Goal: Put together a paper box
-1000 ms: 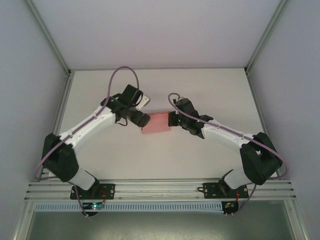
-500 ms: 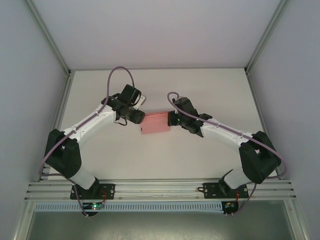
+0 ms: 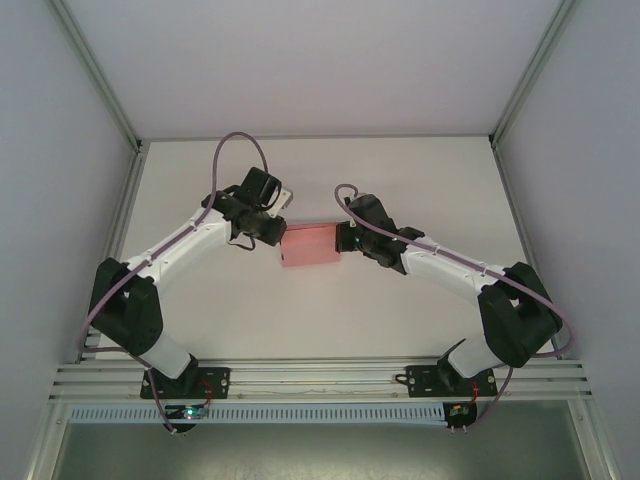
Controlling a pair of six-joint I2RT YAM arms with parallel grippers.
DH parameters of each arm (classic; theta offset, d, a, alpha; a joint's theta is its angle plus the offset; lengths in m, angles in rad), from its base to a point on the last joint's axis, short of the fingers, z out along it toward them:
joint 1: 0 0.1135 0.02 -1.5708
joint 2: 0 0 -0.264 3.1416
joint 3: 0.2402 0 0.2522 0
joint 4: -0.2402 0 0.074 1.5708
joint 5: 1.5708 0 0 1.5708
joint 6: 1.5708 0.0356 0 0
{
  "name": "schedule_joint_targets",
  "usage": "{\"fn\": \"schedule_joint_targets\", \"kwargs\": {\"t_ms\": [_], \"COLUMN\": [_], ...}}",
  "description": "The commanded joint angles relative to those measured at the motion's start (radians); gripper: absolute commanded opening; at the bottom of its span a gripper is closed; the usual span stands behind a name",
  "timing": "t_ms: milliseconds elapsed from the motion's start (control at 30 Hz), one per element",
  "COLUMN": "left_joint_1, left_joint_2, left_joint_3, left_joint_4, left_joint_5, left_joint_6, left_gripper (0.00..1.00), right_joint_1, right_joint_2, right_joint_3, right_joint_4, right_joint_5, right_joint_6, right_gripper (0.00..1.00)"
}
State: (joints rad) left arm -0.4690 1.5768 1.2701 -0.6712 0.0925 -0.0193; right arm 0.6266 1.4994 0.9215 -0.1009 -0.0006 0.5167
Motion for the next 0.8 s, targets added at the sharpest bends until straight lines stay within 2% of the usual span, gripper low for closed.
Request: {"fn": "schedule_joint_targets", "kwargs": {"t_ms": [0,367,500,767], "left_joint_1": [0.011,0.012,0.012,0.015], "left_joint_2": [0.018,0.021,0.026,0.069], "left_joint_3": [0.019,0.014,0.031,0.102], "left_joint_4": [0.002,-0.008,-0.023,-0.098], "left_joint_5": [0.016,-0.002,-0.006,0.056], "left_joint_6": [0.004,0.007,-0.026,-0.232], "left_gripper": [0.26,0.26,0.10,0.00], "right_joint_1": [0.013,0.013,0.013,0.044], "right_joint_2": [0.018,0.017,0.021,0.028], "right_joint_3": [0.002,0.004,0.008,0.025], "right_joint_4": [-0.108,-0.111,-0.117,-0.158], "right_joint_5": [-0.020,-0.022,-0.025,0.057], "right_joint_6": [-0.022,-0.029,-0.030,-0.039], "right_gripper": [0.00,0.00,0.00,0.00]}}
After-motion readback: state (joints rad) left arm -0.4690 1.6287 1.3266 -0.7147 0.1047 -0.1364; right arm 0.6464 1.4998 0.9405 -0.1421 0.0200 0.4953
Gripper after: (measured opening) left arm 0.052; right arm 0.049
